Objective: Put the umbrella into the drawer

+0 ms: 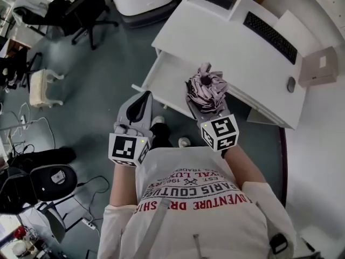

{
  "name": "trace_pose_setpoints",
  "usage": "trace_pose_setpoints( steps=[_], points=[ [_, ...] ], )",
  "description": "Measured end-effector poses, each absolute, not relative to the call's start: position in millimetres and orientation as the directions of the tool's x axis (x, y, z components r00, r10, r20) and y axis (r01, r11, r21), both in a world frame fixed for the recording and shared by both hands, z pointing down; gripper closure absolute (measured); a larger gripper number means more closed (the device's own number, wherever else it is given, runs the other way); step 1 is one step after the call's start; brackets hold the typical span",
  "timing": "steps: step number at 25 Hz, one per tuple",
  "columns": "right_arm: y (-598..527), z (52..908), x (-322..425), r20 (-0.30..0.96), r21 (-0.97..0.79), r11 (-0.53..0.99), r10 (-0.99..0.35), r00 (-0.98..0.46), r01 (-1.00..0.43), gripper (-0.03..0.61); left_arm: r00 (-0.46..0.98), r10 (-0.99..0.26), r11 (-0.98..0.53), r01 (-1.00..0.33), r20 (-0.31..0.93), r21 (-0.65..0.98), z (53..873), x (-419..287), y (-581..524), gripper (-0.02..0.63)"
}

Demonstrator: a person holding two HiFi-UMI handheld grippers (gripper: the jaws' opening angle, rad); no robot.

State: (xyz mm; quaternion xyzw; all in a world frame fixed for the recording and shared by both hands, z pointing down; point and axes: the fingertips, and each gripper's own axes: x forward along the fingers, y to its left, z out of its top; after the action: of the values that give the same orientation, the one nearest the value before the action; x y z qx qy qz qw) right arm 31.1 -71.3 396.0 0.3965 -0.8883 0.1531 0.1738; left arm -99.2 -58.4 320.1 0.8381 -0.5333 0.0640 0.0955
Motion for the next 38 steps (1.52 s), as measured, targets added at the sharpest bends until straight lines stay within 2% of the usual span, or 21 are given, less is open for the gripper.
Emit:
trace_pose_setpoints(
  steps=[5,10,22,26,38],
  points=[
    [-107,415,6,0.464,-0.119,0.588,-0.679,-0.569,-0.8,0.373,0.566,-0.798,-0.552,-0.824,0.207,0.125,336,-109,-126,0.607],
    [-138,459,-8,0.553,-0.121,0.537,-0.662,-0.506,-0.835,0.373,0.674,-0.713,-0.659,-0.738,0.193,0.146,358,-109,-185,0.607],
    [-179,620,-14,0.768,-0.148,0.495,-0.488,-0.415,-0.856,0.37,0.85,-0.481,-0.828,-0.521,0.214,0.208,465,-79,-249,0.607],
    [-178,672,-11,0.821,-0.169,0.476,-0.417,-0.391,-0.863,0.368,0.87,-0.436,-0.843,-0.484,0.229,0.234,496,-73,-255,0.607],
    [-168,795,-20,0.93,-0.216,0.495,-0.158,-0.331,-0.842,0.364,0.859,-0.426,-0.823,-0.498,0.285,0.271,572,-90,-263,0.607]
  ],
)
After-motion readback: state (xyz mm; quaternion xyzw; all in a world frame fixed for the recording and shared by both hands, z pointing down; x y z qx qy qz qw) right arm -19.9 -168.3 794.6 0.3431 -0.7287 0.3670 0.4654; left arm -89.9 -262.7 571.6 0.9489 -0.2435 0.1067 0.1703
